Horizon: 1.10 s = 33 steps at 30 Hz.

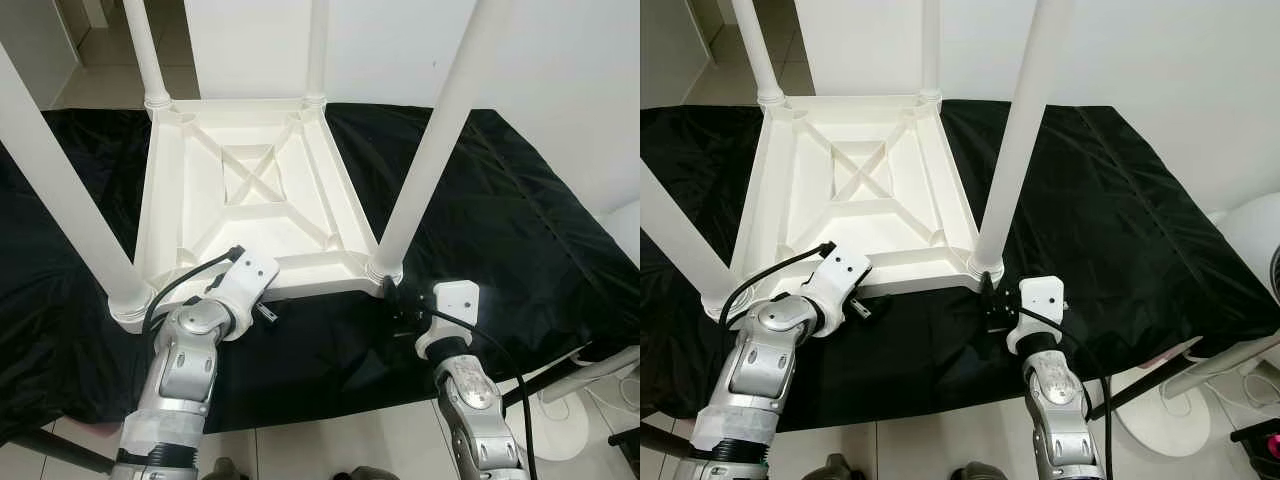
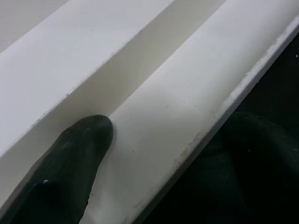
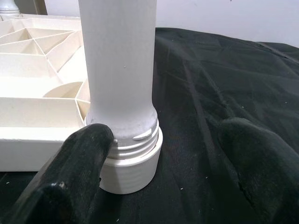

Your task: Building children table

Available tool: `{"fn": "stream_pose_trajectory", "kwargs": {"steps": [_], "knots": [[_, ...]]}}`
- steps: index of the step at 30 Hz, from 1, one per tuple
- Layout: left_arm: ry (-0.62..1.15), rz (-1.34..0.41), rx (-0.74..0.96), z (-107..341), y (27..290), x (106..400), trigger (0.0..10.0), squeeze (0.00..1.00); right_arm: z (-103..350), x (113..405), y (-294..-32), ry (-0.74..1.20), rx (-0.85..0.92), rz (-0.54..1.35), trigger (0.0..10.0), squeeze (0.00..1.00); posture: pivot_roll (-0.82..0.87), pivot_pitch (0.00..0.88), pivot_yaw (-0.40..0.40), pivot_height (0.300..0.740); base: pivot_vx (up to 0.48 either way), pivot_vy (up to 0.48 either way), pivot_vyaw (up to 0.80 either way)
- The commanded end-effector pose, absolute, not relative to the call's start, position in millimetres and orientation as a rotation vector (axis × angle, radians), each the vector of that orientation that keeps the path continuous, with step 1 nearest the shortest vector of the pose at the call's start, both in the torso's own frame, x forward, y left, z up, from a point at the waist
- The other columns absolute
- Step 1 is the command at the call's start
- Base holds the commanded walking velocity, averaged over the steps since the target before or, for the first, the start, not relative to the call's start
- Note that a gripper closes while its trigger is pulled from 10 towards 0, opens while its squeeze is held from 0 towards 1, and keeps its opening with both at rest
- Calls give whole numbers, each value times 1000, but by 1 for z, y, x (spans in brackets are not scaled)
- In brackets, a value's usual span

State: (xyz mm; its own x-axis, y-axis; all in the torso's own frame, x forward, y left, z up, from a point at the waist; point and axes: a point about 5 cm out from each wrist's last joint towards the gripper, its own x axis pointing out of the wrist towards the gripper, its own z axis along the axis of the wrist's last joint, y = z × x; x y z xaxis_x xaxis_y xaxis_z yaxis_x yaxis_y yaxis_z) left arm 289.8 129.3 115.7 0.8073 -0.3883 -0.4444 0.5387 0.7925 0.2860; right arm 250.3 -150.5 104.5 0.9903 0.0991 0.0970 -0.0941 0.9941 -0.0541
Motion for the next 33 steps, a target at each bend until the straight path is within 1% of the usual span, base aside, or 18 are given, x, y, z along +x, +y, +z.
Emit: {"fn": "stream_pose_trajectory", "kwargs": {"steps": [1, 7, 12, 15, 18, 21, 24, 25, 26, 28, 29, 30, 31, 32, 33], "knots": [[269, -13, 499, 132, 161, 302, 10000, 0, 102, 251, -151, -96, -56, 88, 10000, 0, -22, 24, -28, 740, 0, 0, 0], [267, 8, 505, 132, 158, 307, 10000, 0, 104, 252, -151, -105, -54, 79, 10000, 0, -29, 26, -25, 740, 0, 0, 0], [268, 88, 521, 137, 164, 315, 10000, 0, 105, 252, -152, -110, -55, 71, 10000, 0, -38, 34, -16, 740, 0, 0, 0], [264, 94, 518, 138, 165, 315, 10000, 0, 105, 251, -152, -110, -55, 69, 10000, 0, -38, 34, -16, 740, 0, 0, 0], [260, 53, 473, 139, 167, 308, 10000, 0, 103, 249, -153, -108, -58, 67, 10000, 0, -38, 34, -16, 740, 0, 0, 0], [234, -67, 363, 140, 167, 289, 10000, 0, 103, 247, -153, -108, -63, 64, 10000, 0, -34, 47, -10, 740, 0, 0, 0], [229, -103, 336, 140, 166, 285, 10000, 0, 103, 248, -154, -108, -63, 64, 10000, 0, -27, 49, -12, 740, 0, 0, 0], [206, -176, 286, 142, 162, 278, 10000, 0, 103, 248, -153, -108, -64, 67, 10000, 0, -20, 50, -17, 740, 0, 0, 0], [206, -176, 286, 142, 162, 278, 10000, 0, 103, 248, -153, -108, -64, 67, 10000, 0, -20, 50, -17, 740, 0, 0, 0], [161, -295, 243, 146, 153, 268, 10000, 0, 102, 249, -152, -109, -66, 74, 10000, 0, -13, 50, -21, 740, 0, 0, 0], [161, -295, 243, 146, 153, 268, 10000, 0, 102, 249, -152, -109, -66, 74, 10000, 0, -13, 50, -21, 740, 0, 0, 0], [141, -362, 236, 148, 148, 263, 10000, 0, 102, 250, -151, -109, -67, 78, 10000, 0, -13, 50, -21, 740, 0, 0, 0], [141, -362, 236, 148, 148, 263, 10000, 0, 102, 250, -151, -109, -67, 78, 10000, 0, -13, 50, -21, 740, 0, 0, 0], [114, -426, 229, 151, 141, 257, 10000, 0, 103, 250, -151, -110, -69, 81, 10000, 0, -10, 49, -23, 740, 0, 0, 0], [114, -426, 229, 151, 141, 257, 10000, 0, 103, 250, -151, -110, -69, 81, 10000, 0, -10, 49, -23, 740, 0, 0, 0]]}}
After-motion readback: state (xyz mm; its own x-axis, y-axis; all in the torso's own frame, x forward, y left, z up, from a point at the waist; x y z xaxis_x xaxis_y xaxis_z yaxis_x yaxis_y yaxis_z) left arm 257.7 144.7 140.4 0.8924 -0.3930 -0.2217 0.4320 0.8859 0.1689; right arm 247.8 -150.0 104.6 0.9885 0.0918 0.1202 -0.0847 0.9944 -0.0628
